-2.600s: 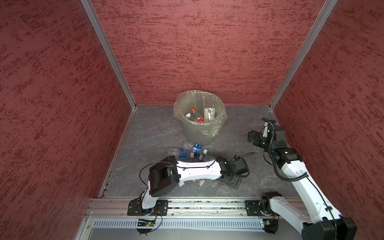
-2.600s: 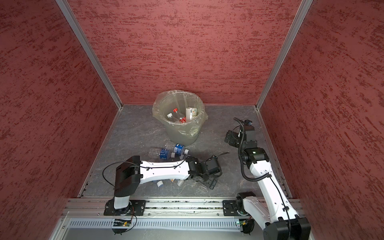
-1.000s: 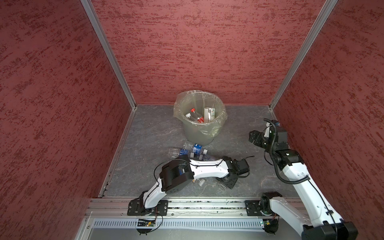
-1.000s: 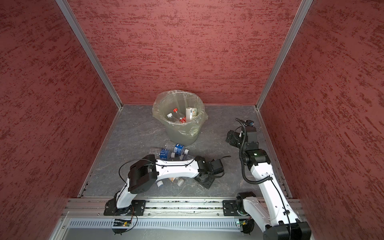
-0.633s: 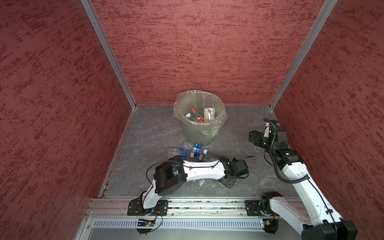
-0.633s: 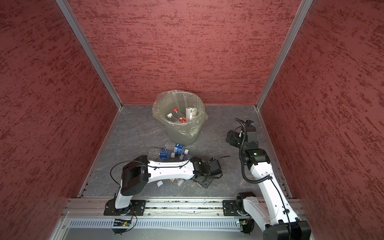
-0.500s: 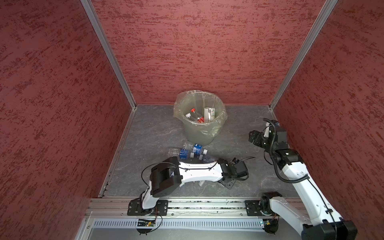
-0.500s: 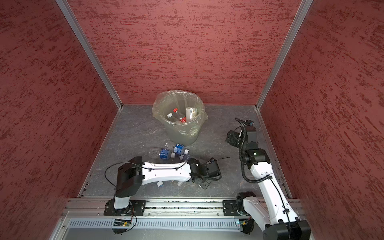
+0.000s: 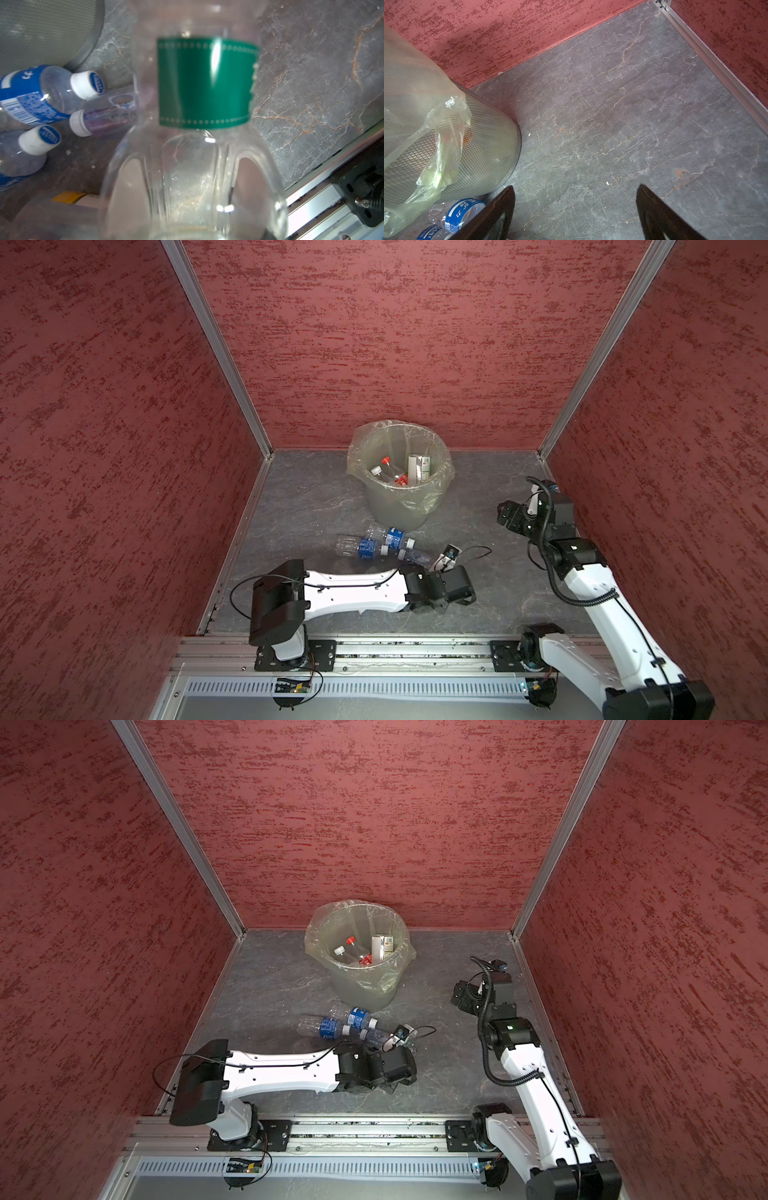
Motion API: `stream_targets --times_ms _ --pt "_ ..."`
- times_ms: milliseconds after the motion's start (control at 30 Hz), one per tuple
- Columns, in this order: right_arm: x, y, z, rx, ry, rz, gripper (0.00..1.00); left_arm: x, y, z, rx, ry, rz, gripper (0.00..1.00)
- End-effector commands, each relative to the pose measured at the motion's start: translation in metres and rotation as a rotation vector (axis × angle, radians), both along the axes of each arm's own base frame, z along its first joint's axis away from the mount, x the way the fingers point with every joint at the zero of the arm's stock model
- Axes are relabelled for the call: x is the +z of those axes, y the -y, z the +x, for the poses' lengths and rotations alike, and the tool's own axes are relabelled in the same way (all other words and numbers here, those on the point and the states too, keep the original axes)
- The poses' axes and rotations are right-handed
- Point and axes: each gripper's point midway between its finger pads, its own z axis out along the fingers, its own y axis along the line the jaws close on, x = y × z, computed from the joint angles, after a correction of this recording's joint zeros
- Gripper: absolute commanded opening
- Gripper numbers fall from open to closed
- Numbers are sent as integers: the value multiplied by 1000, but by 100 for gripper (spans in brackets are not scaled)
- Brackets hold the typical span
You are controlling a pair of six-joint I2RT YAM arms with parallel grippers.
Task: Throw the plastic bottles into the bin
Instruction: 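Close the left gripper on the green-labelled bottle and lift it, then carry the green-labelled bottle over the bin with the left gripper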
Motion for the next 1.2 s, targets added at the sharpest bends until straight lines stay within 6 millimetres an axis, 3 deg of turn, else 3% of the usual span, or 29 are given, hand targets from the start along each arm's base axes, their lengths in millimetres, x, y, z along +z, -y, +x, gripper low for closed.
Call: stream_targets --times_ms 0,233,400,567,867,1033,1167 --pt "-3 -1 2 1 5 24 91 24 -14 8 83 115 -57 41" --pt "-8 -6 6 20 4 39 91 61 -67 3 209 279 -96 41" --pt "-7 -10 6 48 13 40 90 93 -116 -4 329 409 -123 41" --pt "-8 -13 7 63 10 47 89 113 -157 -13 412 467 -140 42" --pt "-11 -15 9 73 6 52 89 154 -167 -14 383 558 -140 45" --pt "-10 -15 9 76 10 51 88 194 -162 -1 330 601 -198 45" --pt "-8 -15 8 76 16 52 88 231 -145 17 227 604 -348 45"
